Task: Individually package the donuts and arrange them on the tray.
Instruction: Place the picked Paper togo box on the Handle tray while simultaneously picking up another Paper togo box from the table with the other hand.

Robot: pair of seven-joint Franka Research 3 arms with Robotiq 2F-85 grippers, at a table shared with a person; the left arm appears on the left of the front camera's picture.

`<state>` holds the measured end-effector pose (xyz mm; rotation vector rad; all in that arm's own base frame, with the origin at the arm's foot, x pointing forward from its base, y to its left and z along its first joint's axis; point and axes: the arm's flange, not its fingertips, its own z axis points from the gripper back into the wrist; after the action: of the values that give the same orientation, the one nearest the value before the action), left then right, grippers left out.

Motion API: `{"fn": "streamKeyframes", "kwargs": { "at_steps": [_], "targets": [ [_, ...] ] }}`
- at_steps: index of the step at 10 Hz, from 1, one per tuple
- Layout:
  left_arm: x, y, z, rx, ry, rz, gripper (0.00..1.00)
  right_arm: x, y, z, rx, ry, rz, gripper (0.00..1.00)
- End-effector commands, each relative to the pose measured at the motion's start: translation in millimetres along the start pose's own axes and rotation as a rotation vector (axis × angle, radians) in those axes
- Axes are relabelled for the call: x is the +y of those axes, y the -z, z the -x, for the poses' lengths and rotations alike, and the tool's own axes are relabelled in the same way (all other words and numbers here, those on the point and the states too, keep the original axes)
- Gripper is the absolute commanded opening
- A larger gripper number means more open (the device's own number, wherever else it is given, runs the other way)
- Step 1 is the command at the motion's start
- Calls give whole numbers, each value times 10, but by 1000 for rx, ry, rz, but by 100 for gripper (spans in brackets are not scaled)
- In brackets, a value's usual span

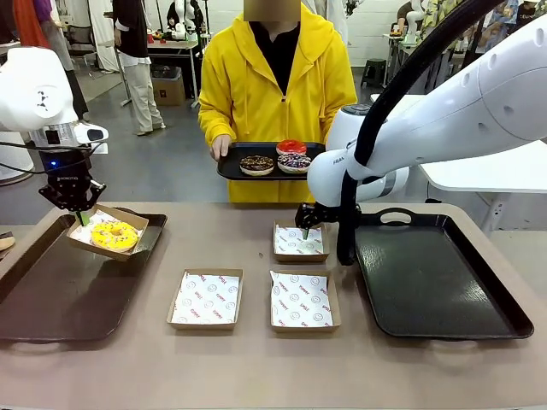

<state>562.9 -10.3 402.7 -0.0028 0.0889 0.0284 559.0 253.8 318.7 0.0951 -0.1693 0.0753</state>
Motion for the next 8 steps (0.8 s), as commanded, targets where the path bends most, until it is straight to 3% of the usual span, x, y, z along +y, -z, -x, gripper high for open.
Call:
{"fn": "streamKeyframes", "kwargs": {
  "at_steps": [1,5,6,7,8],
  "targets": [
    [-31,34,-97,-29,-27,-21,1,70,33,-59,-13,25,39,100],
    [-59,144,-271,-51,-68,-13,1,77,26,-65,-15,19,39,97],
    [-57,160,-307,-59,-68,-4,1,70,10,-65,-15,14,33,42],
    [-61,161,-315,-64,-65,2,1,63,-2,-65,-15,14,32,39],
    [-65,167,-329,-64,-69,5,46,54,-6,-72,-17,18,29,0]
  ]
}}
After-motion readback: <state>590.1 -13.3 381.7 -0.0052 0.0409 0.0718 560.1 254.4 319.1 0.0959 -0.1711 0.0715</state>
